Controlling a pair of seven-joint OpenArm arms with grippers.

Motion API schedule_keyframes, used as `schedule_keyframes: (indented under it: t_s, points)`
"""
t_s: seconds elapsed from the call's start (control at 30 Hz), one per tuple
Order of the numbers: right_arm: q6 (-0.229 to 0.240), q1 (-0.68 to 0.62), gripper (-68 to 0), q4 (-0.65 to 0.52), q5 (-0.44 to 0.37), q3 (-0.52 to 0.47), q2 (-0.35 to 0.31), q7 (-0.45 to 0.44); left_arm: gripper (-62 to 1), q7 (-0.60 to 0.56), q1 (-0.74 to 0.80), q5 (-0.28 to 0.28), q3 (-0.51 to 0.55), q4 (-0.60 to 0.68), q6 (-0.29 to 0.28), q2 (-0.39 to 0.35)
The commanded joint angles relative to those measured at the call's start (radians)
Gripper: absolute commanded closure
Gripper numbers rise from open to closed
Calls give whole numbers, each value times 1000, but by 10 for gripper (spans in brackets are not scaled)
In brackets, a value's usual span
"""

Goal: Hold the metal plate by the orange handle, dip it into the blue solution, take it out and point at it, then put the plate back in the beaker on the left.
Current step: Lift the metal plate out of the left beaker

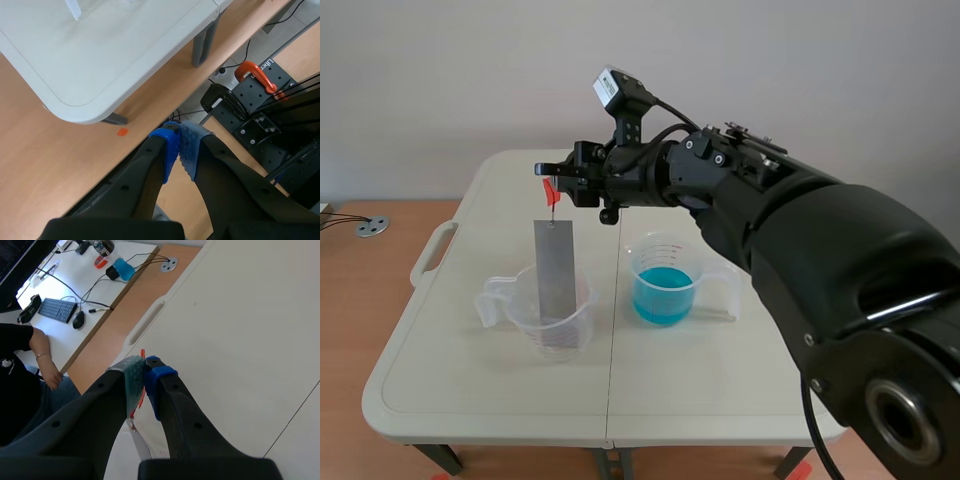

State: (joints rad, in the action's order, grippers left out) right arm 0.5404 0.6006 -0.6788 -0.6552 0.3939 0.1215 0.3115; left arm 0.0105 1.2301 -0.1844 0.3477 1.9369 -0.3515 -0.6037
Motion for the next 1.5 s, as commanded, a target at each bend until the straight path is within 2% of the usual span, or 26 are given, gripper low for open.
schedule_keyframes:
  t_s: [0.0, 0.13, 0.27, 0.67, 0.87, 1.33, 1.47]
  points:
    - [44, 34, -13, -16, -12, -5, 34, -23, -18, -10, -3, -6, 2, 6, -2, 7]
    - [137, 34, -13, -16, -11, -5, 34, -48, -18, -10, -3, -6, 2, 6, -2, 7]
    - [205, 34, -13, -16, -11, -5, 34, -49, -18, -10, -3, -6, 2, 6, -2, 7]
    - [205, 33, -13, -18, -11, -5, 34, -49, -18, -10, -3, -6, 2, 6, -2, 7]
    - [205, 13, -14, -61, -11, -5, 34, -48, -18, -10, -3, -6, 2, 6, -2, 7]
    - [205, -150, -14, -352, 1, 40, 34, 29, -18, -10, -3, -6, 2, 6, -2, 7]
    - [205, -198, -13, -445, 51, 39, 31, 50, -18, -11, -3, -6, 2, 6, -2, 7]
